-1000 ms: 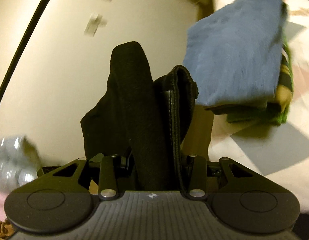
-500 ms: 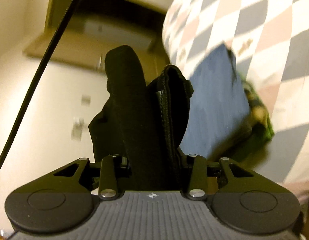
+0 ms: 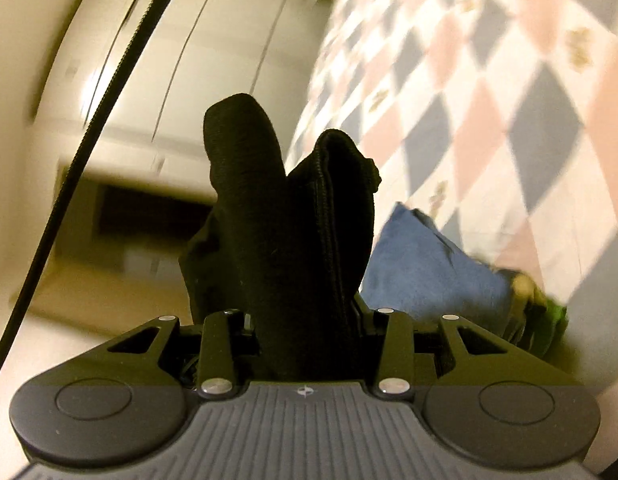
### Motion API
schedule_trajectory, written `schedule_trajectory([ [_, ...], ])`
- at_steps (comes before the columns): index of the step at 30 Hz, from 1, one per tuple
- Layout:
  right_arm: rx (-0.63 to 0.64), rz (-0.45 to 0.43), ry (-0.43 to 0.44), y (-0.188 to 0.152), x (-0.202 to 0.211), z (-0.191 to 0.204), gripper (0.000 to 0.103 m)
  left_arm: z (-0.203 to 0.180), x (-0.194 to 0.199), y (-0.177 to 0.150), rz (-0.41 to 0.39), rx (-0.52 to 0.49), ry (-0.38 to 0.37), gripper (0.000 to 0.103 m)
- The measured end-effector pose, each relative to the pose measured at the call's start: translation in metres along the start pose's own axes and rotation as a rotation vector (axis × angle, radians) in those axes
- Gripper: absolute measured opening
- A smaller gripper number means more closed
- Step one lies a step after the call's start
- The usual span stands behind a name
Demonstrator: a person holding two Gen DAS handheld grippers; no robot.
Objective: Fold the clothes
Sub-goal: 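Lift the folded jeans with both grippers and carry them toward the clothes stack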
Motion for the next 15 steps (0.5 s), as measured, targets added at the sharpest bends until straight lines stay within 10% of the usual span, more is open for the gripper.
schedule_trajectory([
  [5, -0.137, -0.214, -0.025, -0.029, -0.015, -0.011, 0.039, 0.038, -0.023, 0.018, 0.206, -0.145, -0.082, 0.032],
  [15, -0.25, -0.346, -0.051, -0.056, -0.032, -0.035, 0.039, 0.068, -0.066, 0.028, 0.401, -0.271, -0.168, 0.032],
])
Point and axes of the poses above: each gripper's, at about its wrist camera, not at the fingertips, and x roughly against the way its jaws point, z to its left, y to its top, the point moved 6 cm from there along -x, roughly the way its jaws point, and after that the axes turned 14 degrees about z, right-handed, at the moved point
